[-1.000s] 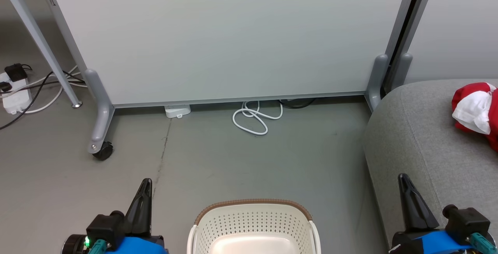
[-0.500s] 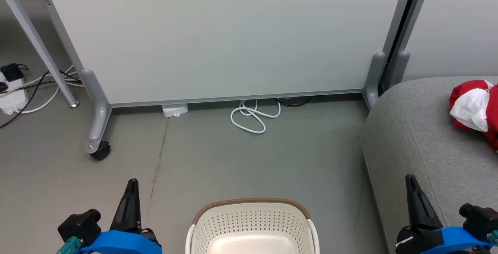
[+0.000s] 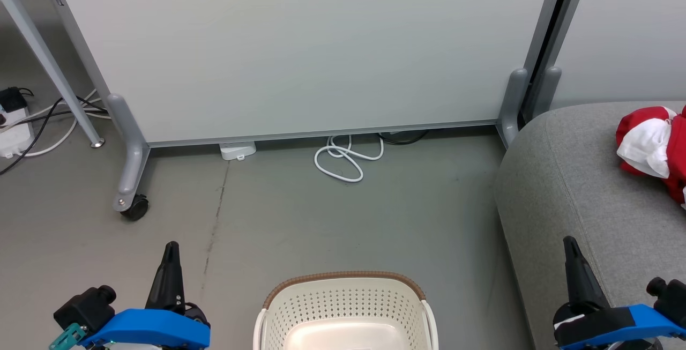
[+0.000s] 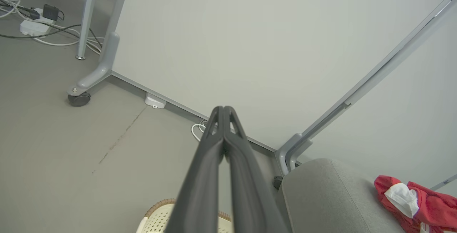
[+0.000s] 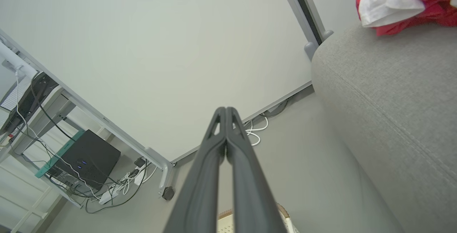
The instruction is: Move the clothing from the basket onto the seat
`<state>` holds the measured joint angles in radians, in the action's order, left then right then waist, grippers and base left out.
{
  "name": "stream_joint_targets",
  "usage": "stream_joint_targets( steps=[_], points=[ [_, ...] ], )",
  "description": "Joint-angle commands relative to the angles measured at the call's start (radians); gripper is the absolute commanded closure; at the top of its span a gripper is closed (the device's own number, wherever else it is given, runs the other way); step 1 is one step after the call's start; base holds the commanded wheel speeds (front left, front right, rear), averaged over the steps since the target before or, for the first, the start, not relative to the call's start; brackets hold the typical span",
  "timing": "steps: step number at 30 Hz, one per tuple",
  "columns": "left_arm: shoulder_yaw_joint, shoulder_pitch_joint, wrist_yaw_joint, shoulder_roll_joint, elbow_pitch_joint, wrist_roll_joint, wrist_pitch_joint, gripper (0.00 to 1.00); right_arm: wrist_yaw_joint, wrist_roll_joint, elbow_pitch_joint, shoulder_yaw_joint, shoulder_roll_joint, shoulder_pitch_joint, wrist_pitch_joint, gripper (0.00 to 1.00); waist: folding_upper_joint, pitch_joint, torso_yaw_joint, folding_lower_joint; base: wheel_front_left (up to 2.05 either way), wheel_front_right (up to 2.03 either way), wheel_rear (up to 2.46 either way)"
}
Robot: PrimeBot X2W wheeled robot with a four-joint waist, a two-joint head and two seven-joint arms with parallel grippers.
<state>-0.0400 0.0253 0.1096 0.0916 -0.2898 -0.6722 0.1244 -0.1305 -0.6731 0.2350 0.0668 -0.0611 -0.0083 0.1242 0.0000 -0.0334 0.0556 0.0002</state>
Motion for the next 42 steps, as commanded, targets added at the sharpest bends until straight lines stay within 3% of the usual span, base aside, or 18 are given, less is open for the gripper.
stream_joint_targets(
  steps=[1, 42],
  points=[
    [0.014, 0.036, 0.004, 0.002, 0.018, -0.046, -0.011, 1.00, 0.000, -0.047, -0.013, 0.005, 0.000, -0.032, -0.011, 1.00, 0.0000, 0.001, -0.001, -0.0002, 0.00, 0.00, 0.00],
    [0.092, 0.067, 0.016, -0.021, 0.035, -0.532, -0.136, 1.00, 0.000, -0.533, -0.001, 0.029, 0.006, -0.074, -0.136, 1.00, 0.0000, 0.017, -0.025, -0.0002, 0.00, 0.00, 0.00]
  ],
)
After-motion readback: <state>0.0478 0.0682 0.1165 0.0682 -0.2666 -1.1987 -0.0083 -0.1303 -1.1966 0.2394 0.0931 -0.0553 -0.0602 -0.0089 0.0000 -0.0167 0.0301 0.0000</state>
